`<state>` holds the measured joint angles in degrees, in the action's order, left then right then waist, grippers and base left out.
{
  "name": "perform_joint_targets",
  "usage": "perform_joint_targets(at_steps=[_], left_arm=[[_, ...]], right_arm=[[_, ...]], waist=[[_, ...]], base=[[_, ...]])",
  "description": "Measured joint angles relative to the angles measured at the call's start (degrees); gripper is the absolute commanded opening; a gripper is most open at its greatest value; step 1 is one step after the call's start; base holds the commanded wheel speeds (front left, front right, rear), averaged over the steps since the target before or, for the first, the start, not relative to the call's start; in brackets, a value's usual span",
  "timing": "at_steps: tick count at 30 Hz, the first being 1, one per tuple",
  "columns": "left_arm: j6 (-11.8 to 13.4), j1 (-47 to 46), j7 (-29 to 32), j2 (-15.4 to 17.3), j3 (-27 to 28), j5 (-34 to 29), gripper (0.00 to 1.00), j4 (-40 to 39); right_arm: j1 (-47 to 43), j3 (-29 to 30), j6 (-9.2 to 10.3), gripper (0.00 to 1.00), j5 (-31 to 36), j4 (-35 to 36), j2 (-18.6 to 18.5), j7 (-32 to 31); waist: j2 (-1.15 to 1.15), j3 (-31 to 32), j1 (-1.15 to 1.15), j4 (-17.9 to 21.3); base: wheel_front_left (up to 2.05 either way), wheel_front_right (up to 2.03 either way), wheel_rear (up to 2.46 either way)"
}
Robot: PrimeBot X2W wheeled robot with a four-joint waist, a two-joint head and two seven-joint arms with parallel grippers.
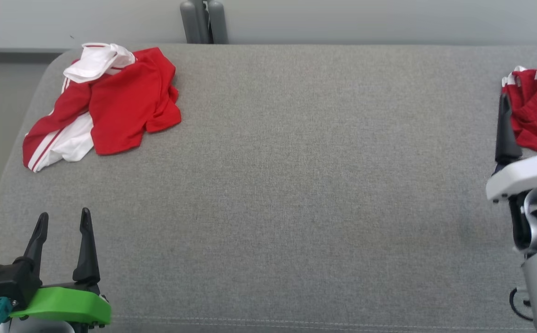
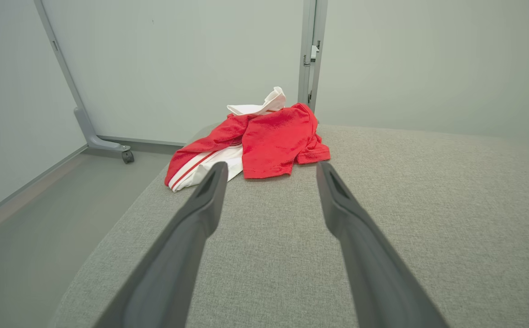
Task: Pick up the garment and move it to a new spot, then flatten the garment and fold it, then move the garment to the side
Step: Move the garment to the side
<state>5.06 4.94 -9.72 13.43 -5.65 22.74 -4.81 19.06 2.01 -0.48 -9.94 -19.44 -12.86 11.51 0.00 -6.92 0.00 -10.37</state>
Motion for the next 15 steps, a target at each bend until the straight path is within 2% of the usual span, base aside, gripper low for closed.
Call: perform_joint_targets(at_steps=[7,10,15], left_arm=[[0.0,3.1,0.0,0.3,0.8,-0.2,1.0,0.9],[0.0,5.1,0.0,0.3,0.8,-0.2,1.0,0.9],[0.0,6.4,0.0,0.6,0.9,-0.1,1.0,0.2]], right_arm=[[-10.4,-2.3,1.7,1.0,1.3,-1.7,3.7,0.1],[-13.8,-2.6,3.15,1.0,1.3,-1.9,5.7,0.1],[-17.7,-2.7,4.17,1.0,1.3,-1.3,7.1,0.1]], waist=[[0.0,5.5,0.0,0.0],[0.0,7.6,0.0,0.5],[0.0,9.5,0.0,2.0]], base=[[0.0,0.0,0.0],[0.0,0.0,0.0],[0.0,0.0,0.0]])
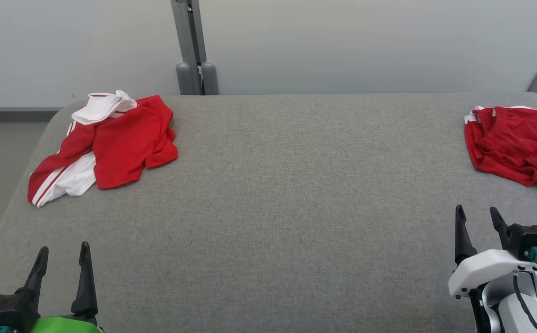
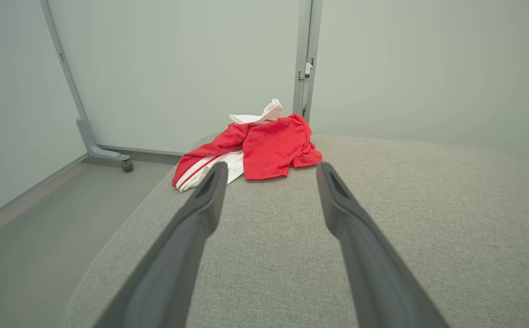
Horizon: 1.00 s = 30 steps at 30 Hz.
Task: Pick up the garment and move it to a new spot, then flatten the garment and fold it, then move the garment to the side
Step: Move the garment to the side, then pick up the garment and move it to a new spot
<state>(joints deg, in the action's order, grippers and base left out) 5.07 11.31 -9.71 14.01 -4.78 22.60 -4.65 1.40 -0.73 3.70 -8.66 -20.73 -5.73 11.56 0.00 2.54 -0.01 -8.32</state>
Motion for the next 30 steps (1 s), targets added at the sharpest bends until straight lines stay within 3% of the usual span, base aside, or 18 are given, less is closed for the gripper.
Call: perform_joint_targets(at_steps=[15,30], left_arm=[[0.0,0.4,0.1,0.2,-0.8,0.2,1.0,-1.9],[0.5,2.0,0.1,0.1,1.9,0.2,1.0,-3.7]], right_arm=[[-4.3,1.5,1.55,1.0,0.2,5.2,-0.1,0.9],[-6.5,-1.3,1.23,1.0,1.8,7.8,-0.1,1.0]], waist=[[0.0,0.3,0.0,1.6],[0.0,0.2,0.0,-6.0]], base=[[0.0,0.0,0.0],[0.0,0.0,0.0]])
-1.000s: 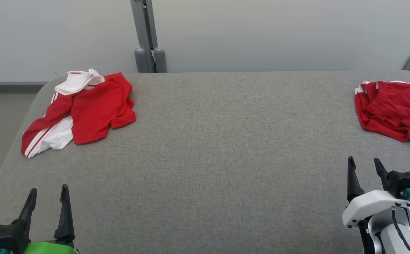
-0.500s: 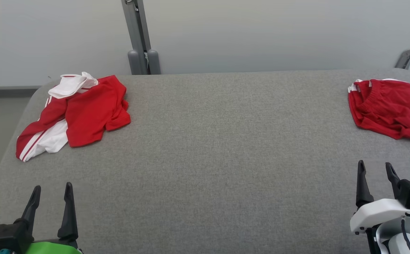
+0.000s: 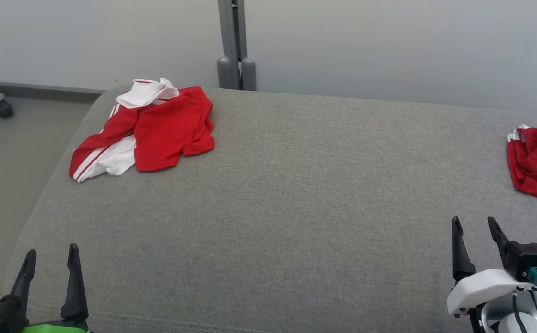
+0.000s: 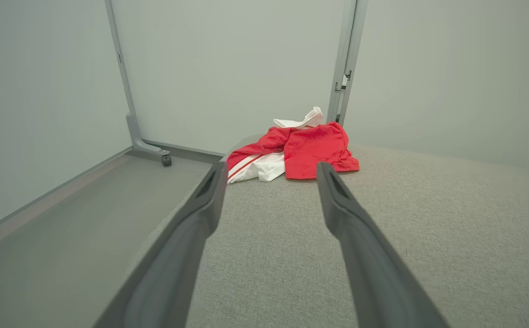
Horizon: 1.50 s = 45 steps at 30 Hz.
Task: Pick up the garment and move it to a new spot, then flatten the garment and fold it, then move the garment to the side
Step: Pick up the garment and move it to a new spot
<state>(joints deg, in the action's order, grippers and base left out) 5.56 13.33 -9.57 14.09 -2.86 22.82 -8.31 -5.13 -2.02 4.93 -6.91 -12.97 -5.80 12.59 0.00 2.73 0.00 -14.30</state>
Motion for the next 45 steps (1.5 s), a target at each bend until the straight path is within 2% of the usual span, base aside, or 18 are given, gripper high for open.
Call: perform_joint_targets(at_steps=[6,11,15,19,22,27,32,39,40,43,45], left_arm=[[0.5,1.8,0.0,-0.2,1.6,0.0,1.0,-1.1],[0.5,2.2,0.5,-0.2,2.1,0.5,1.0,-2.2],[0.5,2.1,0.5,-0.4,4.3,3.3,1.0,-4.1],[0.4,1.2,0.9,-0.2,5.5,5.8,1.0,-5.5],[-0.9,-1.7,2.5,0.6,6.9,9.2,1.0,-6.8],[-3.3,-8.4,7.7,4.3,7.9,13.4,1.0,-8.1],[-4.4,-17.7,15.3,10.2,9.5,16.6,1.0,-5.9],[-6.2,-32.5,27.8,11.6,8.1,30.2,1.0,0.2],[-6.0,-35.6,30.5,11.5,8.2,33.9,1.0,2.9],[-4.2,-39.6,33.3,12.0,9.8,34.8,1.0,7.1],[-3.4,-41.7,34.7,13.5,10.5,34.6,1.0,10.0]], right_arm=[[0.0,-1.3,-0.84,1.0,0.2,0.5,0.2,-0.2],[-0.4,-1.3,-0.8,1.0,0.3,2.2,0.4,-1.0],[-0.4,-2.2,-0.79,1.0,0.9,3.9,0.5,-2.1],[-0.6,-2.2,-0.78,1.0,1.5,5.4,0.3,-3.1],[-0.7,-2.5,-0.77,1.0,2.4,6.8,-0.3,-3.9],[-0.5,-3.0,-0.78,1.0,3.5,9.2,-1.1,-5.2],[0.6,-2.9,-0.71,1.0,4.0,11.4,-2.0,-6.6],[1.7,-2.6,-0.71,1.0,4.7,14.4,-3.7,-8.7],[2.5,-2.6,-0.75,1.0,5.1,15.3,-3.9,-9.1],[4.1,-2.8,-0.81,1.0,5.6,16.9,-4.3,-9.6],[5.0,-2.9,-0.84,1.0,6.1,18.1,-4.6,-10.1]], waist=[[0.0,0.6,0.0,-4.3],[0.0,0.9,0.0,-8.0],[0.0,0.3,0.0,-10.5],[0.0,-1.1,0.0,-11.4],[0.0,-2.9,0.0,-11.9],[0.0,-6.5,0.0,-11.7],[0.0,-10.2,0.0,-10.8],[0.0,-15.3,0.0,-9.0],[0.0,-16.8,0.0,-8.4],[0.0,-19.0,0.0,-7.3],[0.0,-20.4,0.01,-6.4]], base=[[0.0,0.0,0.0],[0.0,0.0,0.0],[0.0,0.0,0.0],[0.0,0.0,0.0],[0.0,0.0,0.0],[0.0,0.0,0.0],[0.0,0.0,0.0],[0.0,0.0,0.0],[0.0,0.0,0.0],[0.0,0.0,0.0],[0.0,0.0,0.0]])
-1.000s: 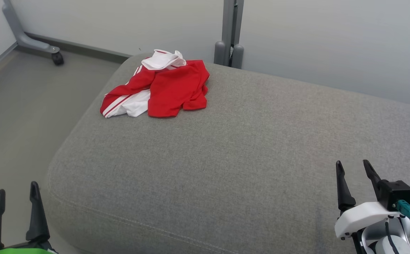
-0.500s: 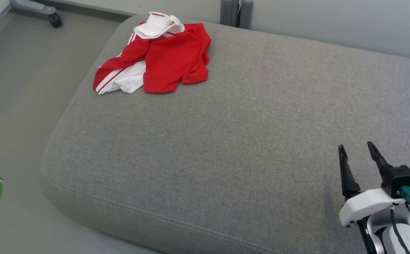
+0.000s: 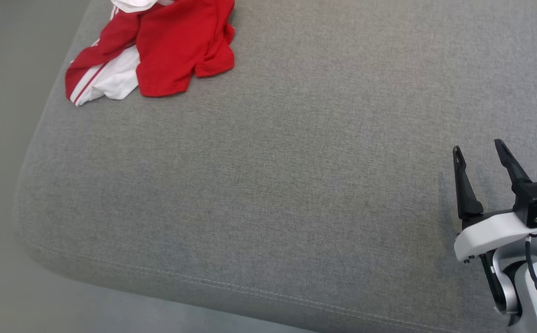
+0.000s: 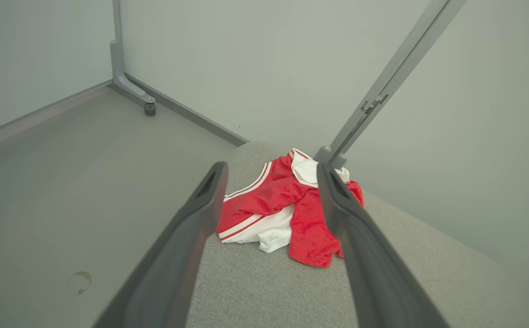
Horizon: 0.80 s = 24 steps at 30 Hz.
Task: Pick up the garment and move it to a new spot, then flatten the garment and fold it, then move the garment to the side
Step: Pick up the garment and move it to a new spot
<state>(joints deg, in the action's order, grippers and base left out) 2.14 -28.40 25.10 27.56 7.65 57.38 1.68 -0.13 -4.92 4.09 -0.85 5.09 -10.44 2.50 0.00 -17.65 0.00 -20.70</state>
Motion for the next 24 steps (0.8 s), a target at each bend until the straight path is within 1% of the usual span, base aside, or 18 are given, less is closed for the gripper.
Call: perform_joint_targets(at_steps=[2,5,10,12,16,24], left_arm=[[0.5,-1.5,0.7,2.2,0.2,-1.7,1.0,1.9],[0.7,-3.9,1.6,4.1,0.7,-2.7,1.0,4.8],[0.7,-7.9,1.4,5.3,0.8,-4.4,1.0,7.2],[-0.4,-9.6,1.0,5.7,0.5,-5.0,1.0,7.5],[-1.6,-12.4,-0.6,5.9,-0.2,-5.2,1.0,9.6],[-5.3,-14.7,-3.1,5.5,-4.9,-8.8,1.0,14.6]], right_arm=[[0.9,0.0,-0.02,1.0,0.4,0.9,-0.3,-0.1],[2.0,0.0,-0.03,1.0,0.4,2.2,-0.5,-0.6],[3.4,0.4,-0.04,1.0,0.4,4.4,-1.0,-1.1],[4.2,0.8,-0.04,1.0,0.4,5.3,-1.2,-1.1],[5.9,1.8,-0.03,1.0,0.4,6.1,-1.7,-1.1],[6.8,3.5,0.01,1.0,0.3,6.7,-2.2,-1.1]], waist=[[0.0,-1.4,0.0,1.0],[0.0,-3.3,0.0,2.8],[0.0,-6.8,0.0,5.8],[0.0,-8.3,0.0,7.0],[0.0,-11.3,0.0,9.2],[0.0,-16.3,0.0,13.0]], base=[[0.0,0.0,0.0],[0.0,0.0,0.0],[0.0,0.0,0.0],[0.0,0.0,0.0],[0.0,0.0,0.0],[0.0,0.0,0.0]])
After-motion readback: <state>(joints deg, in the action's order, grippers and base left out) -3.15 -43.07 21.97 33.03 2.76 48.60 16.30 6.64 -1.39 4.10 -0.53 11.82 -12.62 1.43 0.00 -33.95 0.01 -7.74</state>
